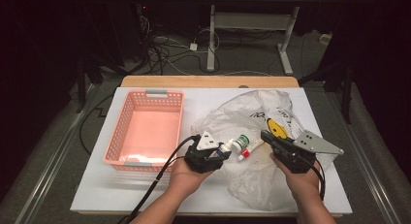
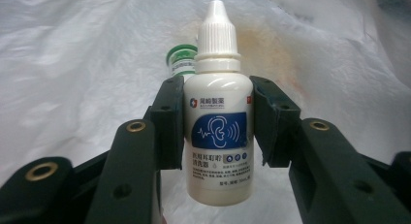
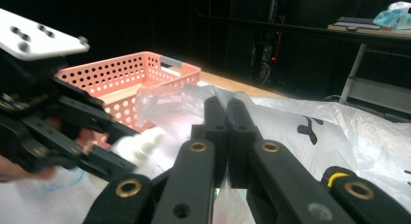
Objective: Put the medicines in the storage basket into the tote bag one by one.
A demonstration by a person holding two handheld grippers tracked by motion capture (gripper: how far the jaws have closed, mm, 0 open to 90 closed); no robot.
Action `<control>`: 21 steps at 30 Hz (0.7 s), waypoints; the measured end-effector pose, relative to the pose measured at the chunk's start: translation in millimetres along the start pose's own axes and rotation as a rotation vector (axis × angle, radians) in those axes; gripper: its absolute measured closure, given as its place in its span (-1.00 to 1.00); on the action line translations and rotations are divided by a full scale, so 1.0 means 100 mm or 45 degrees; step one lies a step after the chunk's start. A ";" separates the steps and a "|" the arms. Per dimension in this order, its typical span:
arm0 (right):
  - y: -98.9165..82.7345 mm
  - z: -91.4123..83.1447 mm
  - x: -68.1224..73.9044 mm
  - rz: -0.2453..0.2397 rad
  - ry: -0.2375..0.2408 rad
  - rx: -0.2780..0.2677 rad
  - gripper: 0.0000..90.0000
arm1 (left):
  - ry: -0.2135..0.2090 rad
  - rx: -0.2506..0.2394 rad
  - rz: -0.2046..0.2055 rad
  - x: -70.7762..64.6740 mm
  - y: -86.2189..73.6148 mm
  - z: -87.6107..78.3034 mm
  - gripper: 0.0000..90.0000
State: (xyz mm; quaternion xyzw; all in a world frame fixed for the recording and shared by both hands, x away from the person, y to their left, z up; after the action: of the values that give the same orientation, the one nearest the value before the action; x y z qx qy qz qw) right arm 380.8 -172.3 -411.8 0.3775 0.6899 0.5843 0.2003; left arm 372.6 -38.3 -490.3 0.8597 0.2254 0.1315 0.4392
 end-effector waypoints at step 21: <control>0.07 -0.02 -0.03 0.008 0.012 -0.033 1.00 | -0.053 -0.012 -0.011 -0.25 0.20 0.84 0.28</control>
State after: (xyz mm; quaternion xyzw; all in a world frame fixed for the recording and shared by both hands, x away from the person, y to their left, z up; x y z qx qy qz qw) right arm 383.3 -175.1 -405.0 0.3741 0.6822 0.5956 0.2000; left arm 392.3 -119.7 -523.2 0.8592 0.2193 0.1128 0.4483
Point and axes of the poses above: each handheld gripper's, and its own axes: z roughly forward along the jaws, y roughly out of its top, x roughly to its left, the point moved 10 cm from there along z, roughly forward along the jaws, and after that the axes turned 10 degrees about z, right-handed, at the moved point
